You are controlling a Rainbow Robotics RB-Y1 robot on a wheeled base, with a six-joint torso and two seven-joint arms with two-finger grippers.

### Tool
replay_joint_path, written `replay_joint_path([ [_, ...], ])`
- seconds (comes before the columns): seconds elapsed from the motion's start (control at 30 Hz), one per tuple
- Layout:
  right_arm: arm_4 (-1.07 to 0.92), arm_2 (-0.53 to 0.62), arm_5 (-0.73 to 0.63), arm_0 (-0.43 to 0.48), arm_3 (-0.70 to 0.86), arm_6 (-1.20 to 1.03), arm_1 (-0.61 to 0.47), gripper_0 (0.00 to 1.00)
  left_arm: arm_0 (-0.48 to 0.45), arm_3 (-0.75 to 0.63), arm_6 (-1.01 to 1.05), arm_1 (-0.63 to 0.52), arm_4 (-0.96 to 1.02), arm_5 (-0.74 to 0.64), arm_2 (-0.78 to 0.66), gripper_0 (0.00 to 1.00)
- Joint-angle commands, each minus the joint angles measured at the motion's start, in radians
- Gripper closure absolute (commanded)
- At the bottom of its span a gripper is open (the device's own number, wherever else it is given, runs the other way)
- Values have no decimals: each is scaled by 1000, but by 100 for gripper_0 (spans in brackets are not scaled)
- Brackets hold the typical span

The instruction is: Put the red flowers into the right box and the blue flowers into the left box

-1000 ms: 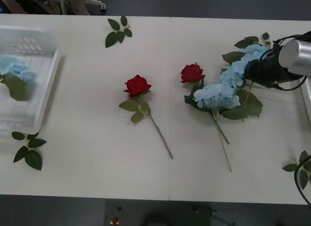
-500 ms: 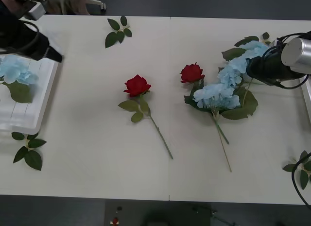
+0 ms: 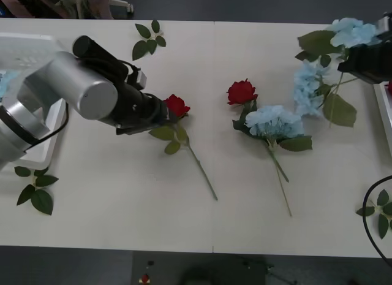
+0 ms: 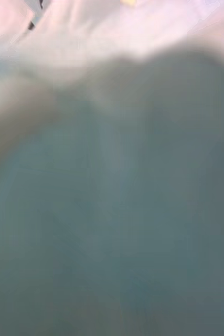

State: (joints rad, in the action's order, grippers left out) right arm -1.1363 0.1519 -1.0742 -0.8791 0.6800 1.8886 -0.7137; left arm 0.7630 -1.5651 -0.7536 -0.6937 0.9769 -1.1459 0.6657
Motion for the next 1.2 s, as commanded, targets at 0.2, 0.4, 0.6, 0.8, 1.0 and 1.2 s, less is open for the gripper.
replay_joint_path([
  [0.2,-304,221,-185,25,9,403,-118,100,116,79,234,184,-322,-67,127,0],
  [0.4,-574,195,-207,111,9,695,-96,100,162,200,257,249,-336,-64,141,0],
  [0.6,-612,179,-213,154,6,758,-87,100,179,241,249,266,-339,-63,153,0],
  [0.8,-548,153,-216,160,7,715,-89,36,180,224,221,249,-351,-55,153,0],
  [1.0,-531,140,-210,158,6,675,-93,24,110,-4,20,49,-279,163,103,0],
  [1.2,-523,140,-210,158,6,684,-93,24,-74,-208,-254,-139,-106,454,-5,0],
])
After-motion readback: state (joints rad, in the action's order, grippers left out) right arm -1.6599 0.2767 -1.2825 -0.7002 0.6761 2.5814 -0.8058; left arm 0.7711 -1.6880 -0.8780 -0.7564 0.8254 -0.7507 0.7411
